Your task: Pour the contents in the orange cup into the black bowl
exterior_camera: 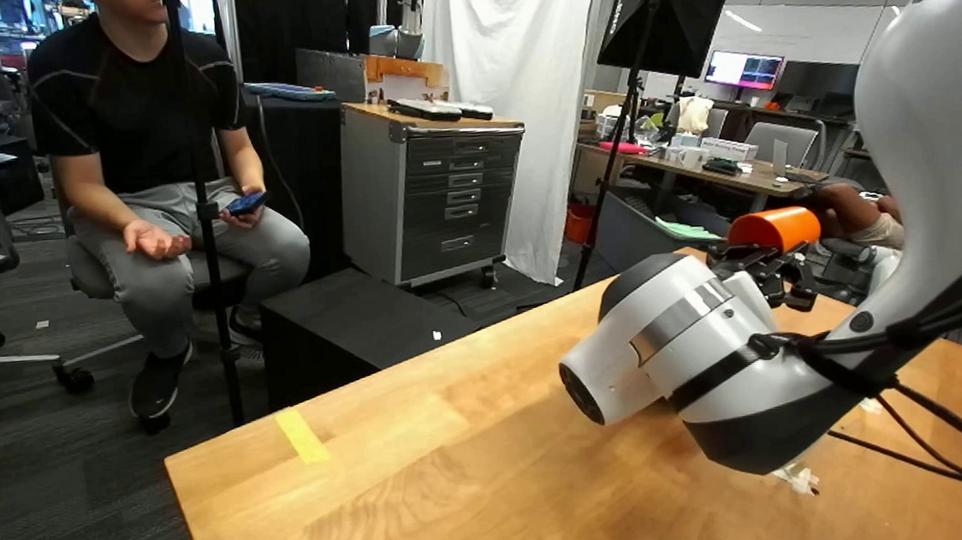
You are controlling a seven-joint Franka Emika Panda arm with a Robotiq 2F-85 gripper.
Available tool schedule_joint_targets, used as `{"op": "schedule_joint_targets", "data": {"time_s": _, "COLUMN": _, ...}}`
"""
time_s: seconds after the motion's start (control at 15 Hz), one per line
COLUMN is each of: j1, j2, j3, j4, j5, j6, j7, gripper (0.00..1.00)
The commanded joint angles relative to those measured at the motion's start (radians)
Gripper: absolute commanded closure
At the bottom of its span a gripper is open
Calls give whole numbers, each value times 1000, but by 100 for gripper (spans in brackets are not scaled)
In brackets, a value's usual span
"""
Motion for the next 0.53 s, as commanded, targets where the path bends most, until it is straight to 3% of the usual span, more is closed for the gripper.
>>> {"op": "schedule_joint_targets", "data": {"time_s": 0.0, "j1": 2, "j2": 20, "j3": -5, "j4": 43, "j5": 27, "j6": -54, "j7": 10, "gripper": 99}}
{"op": "schedule_joint_targets", "data": {"time_s": 0.47, "j1": 0, "j2": 18, "j3": -5, "j4": 48, "j5": 31, "j6": -60, "j7": 10, "gripper": 99}}
